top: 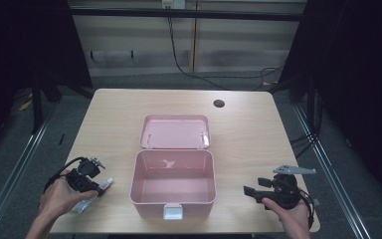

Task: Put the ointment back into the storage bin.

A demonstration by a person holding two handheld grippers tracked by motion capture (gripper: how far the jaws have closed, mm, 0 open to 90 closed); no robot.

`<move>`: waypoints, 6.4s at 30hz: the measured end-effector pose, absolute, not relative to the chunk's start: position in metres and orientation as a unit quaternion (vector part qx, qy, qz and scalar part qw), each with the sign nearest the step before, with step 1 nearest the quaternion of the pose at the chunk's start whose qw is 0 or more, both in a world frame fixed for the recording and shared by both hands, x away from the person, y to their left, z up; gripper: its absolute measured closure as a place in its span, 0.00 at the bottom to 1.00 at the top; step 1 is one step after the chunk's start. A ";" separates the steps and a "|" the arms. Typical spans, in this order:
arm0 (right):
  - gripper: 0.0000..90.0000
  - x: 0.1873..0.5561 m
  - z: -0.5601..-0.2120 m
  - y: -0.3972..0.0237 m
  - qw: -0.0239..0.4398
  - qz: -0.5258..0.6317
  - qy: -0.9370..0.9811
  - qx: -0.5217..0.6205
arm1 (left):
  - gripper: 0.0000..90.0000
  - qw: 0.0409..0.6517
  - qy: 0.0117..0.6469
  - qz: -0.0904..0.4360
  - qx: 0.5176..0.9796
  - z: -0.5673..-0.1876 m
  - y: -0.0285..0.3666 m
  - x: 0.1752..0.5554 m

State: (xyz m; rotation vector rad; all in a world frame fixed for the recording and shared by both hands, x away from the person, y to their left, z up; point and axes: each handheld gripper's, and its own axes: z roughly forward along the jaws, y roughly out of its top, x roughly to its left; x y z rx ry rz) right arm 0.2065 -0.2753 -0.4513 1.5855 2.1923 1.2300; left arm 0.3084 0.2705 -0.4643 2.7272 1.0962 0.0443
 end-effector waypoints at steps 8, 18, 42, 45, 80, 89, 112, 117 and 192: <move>0.29 0.206 -0.452 -0.276 0.084 0.412 0.734 0.533 | 0.77 0.082 0.370 0.012 0.925 -0.464 0.266 0.311; 0.29 0.207 -0.452 -0.276 0.082 0.413 0.732 0.535 | 0.79 0.113 0.393 -0.008 0.912 -0.458 0.273 0.312; 0.28 0.207 -0.452 -0.276 0.080 0.412 0.733 0.535 | 0.79 0.211 0.373 -0.043 0.902 -0.416 0.284 0.301; 0.29 0.207 -0.452 -0.276 0.080 0.412 0.733 0.535 | 0.79 0.222 0.362 -0.037 0.904 -0.404 0.282 0.299; 0.28 0.207 -0.453 -0.276 0.077 0.411 0.734 0.535 | 0.79 0.203 0.288 -0.020 0.936 -0.343 0.255 0.291; 0.28 0.207 -0.453 -0.276 0.077 0.411 0.734 0.534 | 0.79 0.196 0.274 -0.027 0.941 -0.332 0.246 0.294; 0.19 0.207 -0.453 -0.277 0.081 0.411 0.727 0.544 | 0.79 0.189 0.235 -0.046 0.952 -0.301 0.213 0.309; 0.18 0.208 -0.453 -0.276 0.081 0.410 0.729 0.542 | 0.79 0.192 0.230 -0.046 0.953 -0.294 0.205 0.310; 0.17 0.207 -0.454 -0.275 0.076 0.405 0.733 0.542 | 0.79 0.142 0.093 -0.094 0.981 -0.334 0.044 0.300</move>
